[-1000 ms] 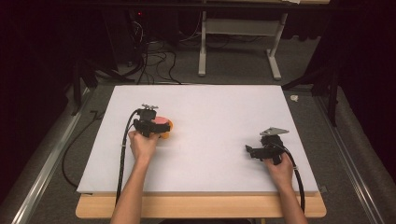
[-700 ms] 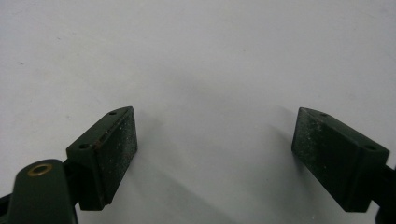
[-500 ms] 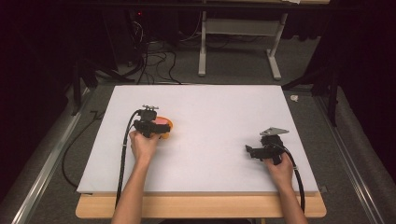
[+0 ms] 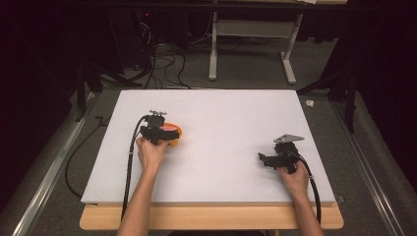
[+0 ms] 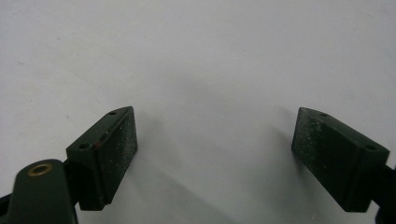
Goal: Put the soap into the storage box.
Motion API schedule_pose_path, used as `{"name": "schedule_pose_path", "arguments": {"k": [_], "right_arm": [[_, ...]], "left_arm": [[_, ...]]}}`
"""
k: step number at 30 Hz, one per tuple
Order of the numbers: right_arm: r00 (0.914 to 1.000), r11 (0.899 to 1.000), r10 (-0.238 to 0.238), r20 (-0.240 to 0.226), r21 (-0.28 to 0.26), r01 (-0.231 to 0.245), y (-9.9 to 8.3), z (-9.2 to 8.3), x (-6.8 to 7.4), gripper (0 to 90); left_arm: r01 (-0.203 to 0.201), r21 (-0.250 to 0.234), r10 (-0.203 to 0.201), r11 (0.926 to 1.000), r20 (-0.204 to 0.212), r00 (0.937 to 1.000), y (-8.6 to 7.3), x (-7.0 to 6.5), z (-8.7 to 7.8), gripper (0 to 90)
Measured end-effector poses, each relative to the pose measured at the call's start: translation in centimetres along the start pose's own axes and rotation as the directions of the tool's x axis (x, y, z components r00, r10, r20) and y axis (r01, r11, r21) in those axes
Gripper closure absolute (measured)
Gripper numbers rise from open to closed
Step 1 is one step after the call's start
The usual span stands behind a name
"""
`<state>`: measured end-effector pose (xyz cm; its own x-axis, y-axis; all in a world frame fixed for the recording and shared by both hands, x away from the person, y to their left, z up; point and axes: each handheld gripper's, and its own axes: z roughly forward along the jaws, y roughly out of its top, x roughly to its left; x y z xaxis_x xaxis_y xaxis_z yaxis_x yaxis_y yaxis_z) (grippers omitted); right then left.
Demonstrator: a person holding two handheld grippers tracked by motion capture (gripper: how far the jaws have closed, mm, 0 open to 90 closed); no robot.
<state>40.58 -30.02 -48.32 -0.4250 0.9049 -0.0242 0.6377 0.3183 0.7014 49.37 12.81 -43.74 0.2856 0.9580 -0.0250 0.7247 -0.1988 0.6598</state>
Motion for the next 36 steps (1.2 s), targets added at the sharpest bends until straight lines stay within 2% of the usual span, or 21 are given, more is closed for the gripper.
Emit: {"name": "schedule_pose_path", "arguments": {"k": [5, 19, 23, 26, 31, 36], "right_arm": [[1.0000, 1.000, -0.001, 0.000, 0.000, 0.001, 0.0, 0.0, 0.0, 14.9], [1.0000, 1.000, 0.001, -0.001, 0.001, -0.001, 0.0, 0.0, 0.0, 14.9], [1.0000, 1.000, 0.001, -0.001, 0.001, -0.001, 0.0, 0.0, 0.0, 14.9], [1.0000, 1.000, 0.001, -0.001, 0.001, -0.001, 0.0, 0.0, 0.0, 14.9], [1.0000, 1.000, 0.002, -0.001, 0.001, -0.002, 0.0, 0.0, 0.0, 14.9], [1.0000, 1.000, 0.000, -0.001, 0.000, 0.000, 0.0, 0.0, 0.0, 14.9]], "left_arm": [[-0.006, -0.007, 0.006, 1.0000, 0.009, 0.9999, 0.0, 0.1, -0.4, 11.5], [-0.040, -0.103, 0.045, 0.9939, 0.048, 0.9978, 0.1, -0.3, -2.6, 14.3], [-0.076, -0.137, 0.084, 0.9877, 0.048, 0.9954, 0.0, -0.6, -3.6, 15.4], [-0.089, -0.158, 0.099, 0.9835, 0.053, 0.9937, -0.1, -0.9, -4.2, 15.9], [-0.115, -0.197, 0.134, 0.9736, 0.082, 0.9876, -0.5, -1.6, -5.4, 16.7], [-0.136, -0.239, 0.169, 0.9614, 0.123, 0.9779, -0.8, -2.4, -6.6, 17.7]]}}
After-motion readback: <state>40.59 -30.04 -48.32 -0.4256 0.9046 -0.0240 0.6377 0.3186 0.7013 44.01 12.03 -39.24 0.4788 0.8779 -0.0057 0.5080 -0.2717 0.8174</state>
